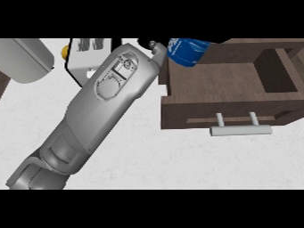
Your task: Pick up the can, place it into the drawer and close the drawer
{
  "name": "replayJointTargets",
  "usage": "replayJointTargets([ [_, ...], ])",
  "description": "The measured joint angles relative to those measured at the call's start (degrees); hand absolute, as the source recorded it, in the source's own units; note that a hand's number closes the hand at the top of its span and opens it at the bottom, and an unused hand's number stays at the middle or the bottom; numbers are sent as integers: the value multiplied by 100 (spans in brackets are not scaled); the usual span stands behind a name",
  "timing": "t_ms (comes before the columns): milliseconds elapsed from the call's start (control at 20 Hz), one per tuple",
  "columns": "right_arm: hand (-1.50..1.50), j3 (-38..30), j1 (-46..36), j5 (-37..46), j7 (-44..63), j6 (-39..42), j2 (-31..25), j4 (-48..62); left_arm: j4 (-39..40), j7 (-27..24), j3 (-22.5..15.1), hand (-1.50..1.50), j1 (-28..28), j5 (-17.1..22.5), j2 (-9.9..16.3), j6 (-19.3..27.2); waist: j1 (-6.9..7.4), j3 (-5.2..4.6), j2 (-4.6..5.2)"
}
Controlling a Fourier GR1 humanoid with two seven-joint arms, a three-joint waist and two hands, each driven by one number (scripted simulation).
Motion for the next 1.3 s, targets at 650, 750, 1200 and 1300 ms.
replayJointTargets([
  [650, -150, 243, -266, 322, -65, -59, 78, 259, 1765, -501, -534, 150, -1223, 960, 0, 320, -145, 7, 44],
  [750, -150, 140, -365, 294, -108, -59, 13, 384, 1903, -569, -672, 150, -1273, 1097, 0, 339, -147, 7, 43],
  [1200, -150, 173, -556, 256, -17, -43, -35, 401, 2528, -991, -1222, 150, -1346, 1673, 0, 484, -290, 10, 80],
  [1300, -150, 191, -669, 294, 32, -94, -39, 437, 2614, -1043, -1347, 150, -1369, 1768, 0, 562, -300, 10, 84],
])
